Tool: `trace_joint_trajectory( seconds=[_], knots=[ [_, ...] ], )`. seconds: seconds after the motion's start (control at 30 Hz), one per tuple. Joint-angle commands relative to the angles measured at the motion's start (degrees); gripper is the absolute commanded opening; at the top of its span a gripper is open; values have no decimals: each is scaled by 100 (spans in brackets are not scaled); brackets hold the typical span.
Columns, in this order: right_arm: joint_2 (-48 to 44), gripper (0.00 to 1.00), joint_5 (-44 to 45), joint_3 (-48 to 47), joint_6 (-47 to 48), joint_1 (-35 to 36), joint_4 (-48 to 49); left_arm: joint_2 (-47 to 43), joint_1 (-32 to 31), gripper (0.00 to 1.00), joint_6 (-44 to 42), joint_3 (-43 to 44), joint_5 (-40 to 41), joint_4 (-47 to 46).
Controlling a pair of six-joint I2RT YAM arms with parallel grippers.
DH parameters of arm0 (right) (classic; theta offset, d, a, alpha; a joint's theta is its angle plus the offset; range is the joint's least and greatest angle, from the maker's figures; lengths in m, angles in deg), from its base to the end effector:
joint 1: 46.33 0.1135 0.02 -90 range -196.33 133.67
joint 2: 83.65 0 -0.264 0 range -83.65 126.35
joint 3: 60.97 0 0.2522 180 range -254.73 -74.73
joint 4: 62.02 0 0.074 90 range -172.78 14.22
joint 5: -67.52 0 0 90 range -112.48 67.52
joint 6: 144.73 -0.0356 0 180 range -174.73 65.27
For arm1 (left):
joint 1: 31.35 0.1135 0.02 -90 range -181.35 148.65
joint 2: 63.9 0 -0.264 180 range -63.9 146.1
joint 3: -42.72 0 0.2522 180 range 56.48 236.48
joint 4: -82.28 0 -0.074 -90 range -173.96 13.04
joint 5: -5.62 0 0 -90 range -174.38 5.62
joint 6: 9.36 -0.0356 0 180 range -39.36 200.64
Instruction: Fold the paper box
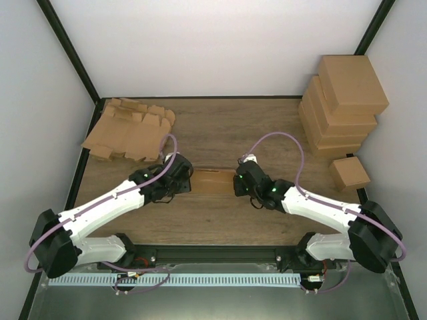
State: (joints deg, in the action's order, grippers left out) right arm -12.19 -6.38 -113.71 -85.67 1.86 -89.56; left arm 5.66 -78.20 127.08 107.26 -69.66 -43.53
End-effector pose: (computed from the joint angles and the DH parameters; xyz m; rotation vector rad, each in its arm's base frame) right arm 0.1738 0.1796 0.2047 -0.2215 2.3542 0.3462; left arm 0.1670 -0.1649 0.2457 -0.0824 2.5764 -0.2873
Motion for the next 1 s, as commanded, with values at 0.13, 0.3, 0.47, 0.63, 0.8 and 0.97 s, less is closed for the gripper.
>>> trace_joint_trajectory(
  seconds=[0.13, 0.3, 0.47, 0.63, 0.8, 0.97],
  knots=[
    [73, 42, -785, -768, 465, -11, -675, 228, 121, 49, -224, 246, -618, 322],
    [-45, 54, -1079, -1022, 459, -138, -916, -13, 311, 49, -333, 462, -1028, 306],
    [-249, 62, -1581, -1344, 485, -523, -1216, -73, 1320, 21, -954, 590, -2394, 60],
    [-127, 40, -2802, -1691, 591, -932, -1128, 186, 1906, 4, -1461, 1048, -3443, -182],
    [216, 3, -4331, -1762, 293, -1334, -502, 654, 2275, 4, -1677, 1548, -4183, -414],
    [705, 1, -5212, -1719, -141, -1681, 141, 1251, 2500, 4, -1687, 1558, -4845, -852]
  ],
)
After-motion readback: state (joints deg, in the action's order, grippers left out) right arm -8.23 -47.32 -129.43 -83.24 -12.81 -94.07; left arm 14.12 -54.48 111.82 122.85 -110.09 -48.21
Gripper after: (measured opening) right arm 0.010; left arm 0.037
